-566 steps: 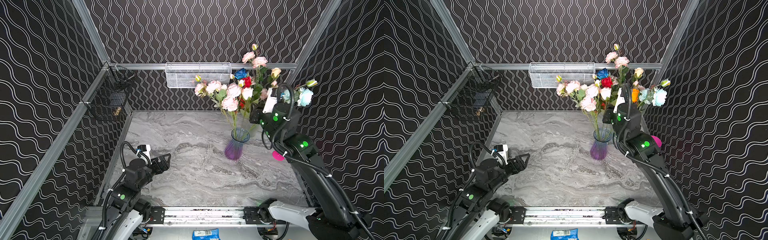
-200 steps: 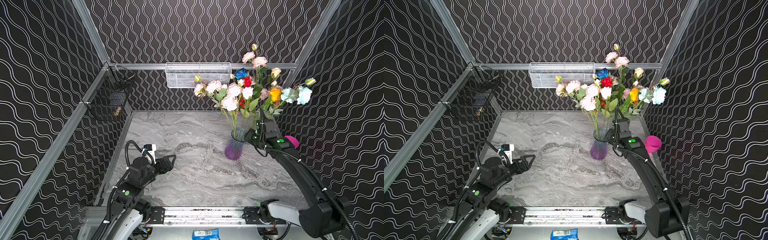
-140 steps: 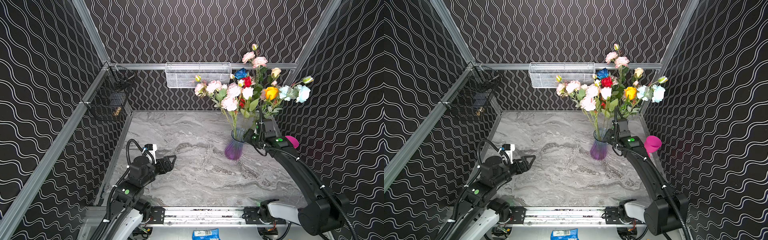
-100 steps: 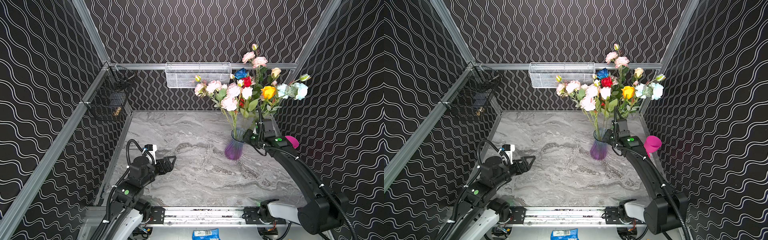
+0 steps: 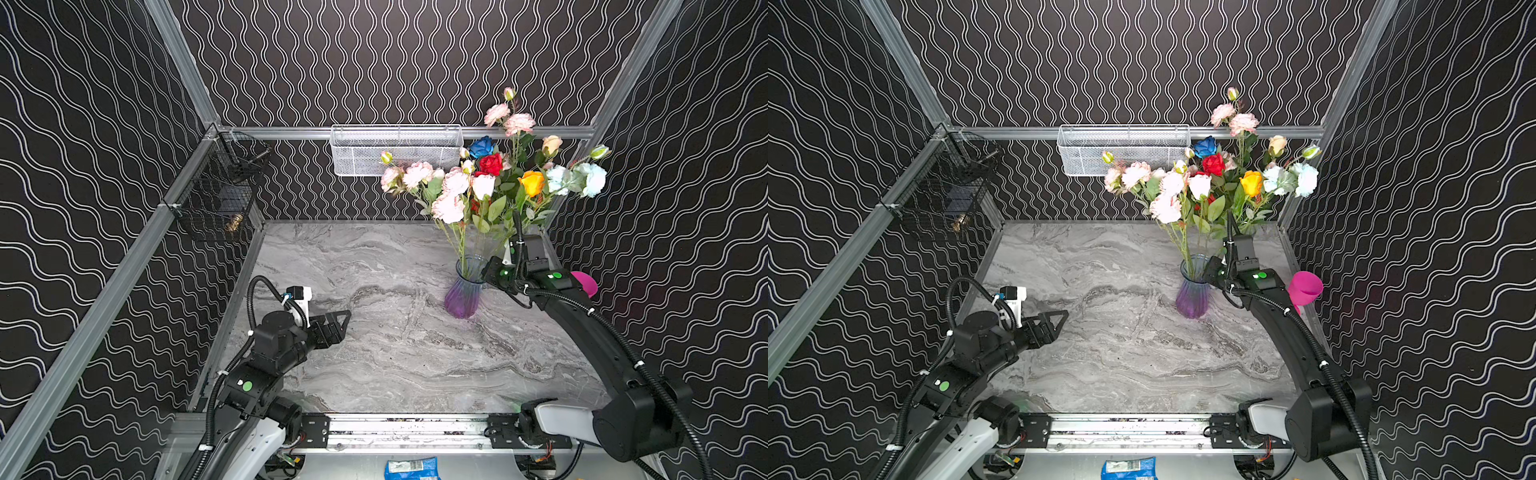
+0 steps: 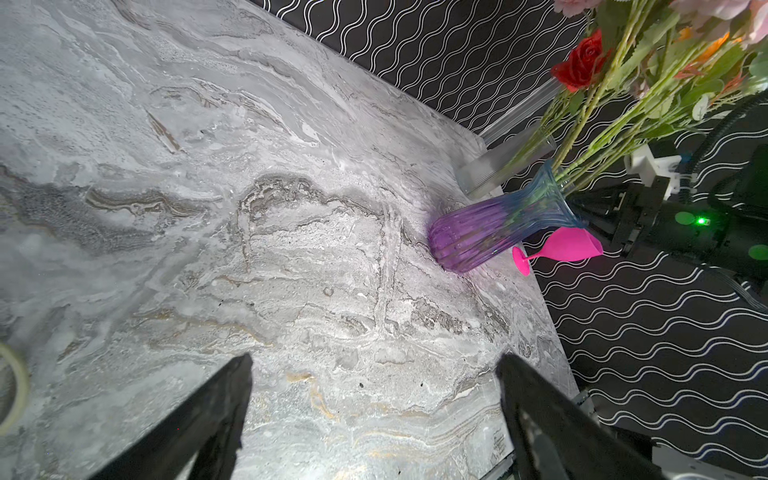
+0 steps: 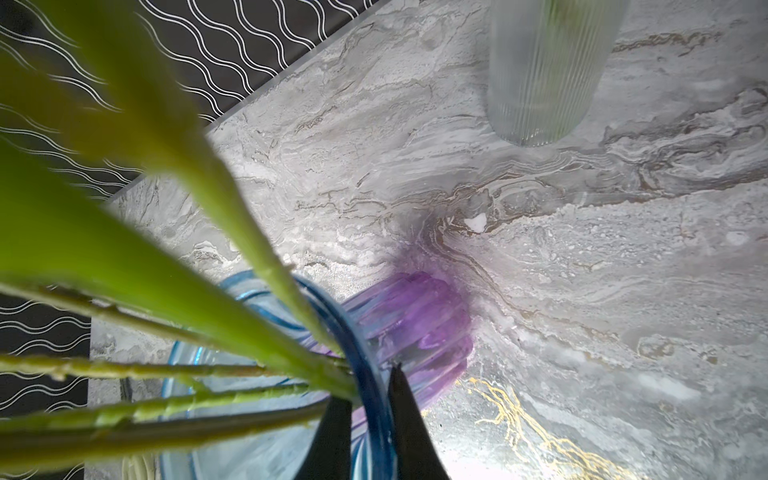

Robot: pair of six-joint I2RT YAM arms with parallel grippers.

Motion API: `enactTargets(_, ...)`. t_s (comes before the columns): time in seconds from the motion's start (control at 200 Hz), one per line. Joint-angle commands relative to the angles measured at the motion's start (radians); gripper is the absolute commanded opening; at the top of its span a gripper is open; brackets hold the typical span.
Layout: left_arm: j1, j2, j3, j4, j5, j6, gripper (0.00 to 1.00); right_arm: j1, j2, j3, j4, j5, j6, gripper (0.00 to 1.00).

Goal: Arrange the flowers into the vase
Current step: 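Slide the blue-purple vase with the right gripper toward the table center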

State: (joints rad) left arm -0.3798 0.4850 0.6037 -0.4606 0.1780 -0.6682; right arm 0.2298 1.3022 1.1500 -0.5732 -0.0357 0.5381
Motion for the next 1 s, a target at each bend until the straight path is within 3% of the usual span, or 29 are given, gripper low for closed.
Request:
enactTargets(0.0, 0.002, 0.003, 0.011, -0.004, -0.004, 0.027, 0.95, 0.002, 0.02, 0.022, -0.005, -0.034, -0.027, 0.01)
enactTargets(0.43, 0.0, 0.012, 0.023, 0.005, 0.0, 0.042, 0.95, 0.016, 0.085, 0.098, -0.007, -0.103, -0.011, 0.0)
enactTargets(0.991, 0.0, 0.01, 0.042, -0.015, -0.006, 0.054, 0.96, 0.189, 0.228, 0.255, 0.002, -0.115, 0.017, 0.0)
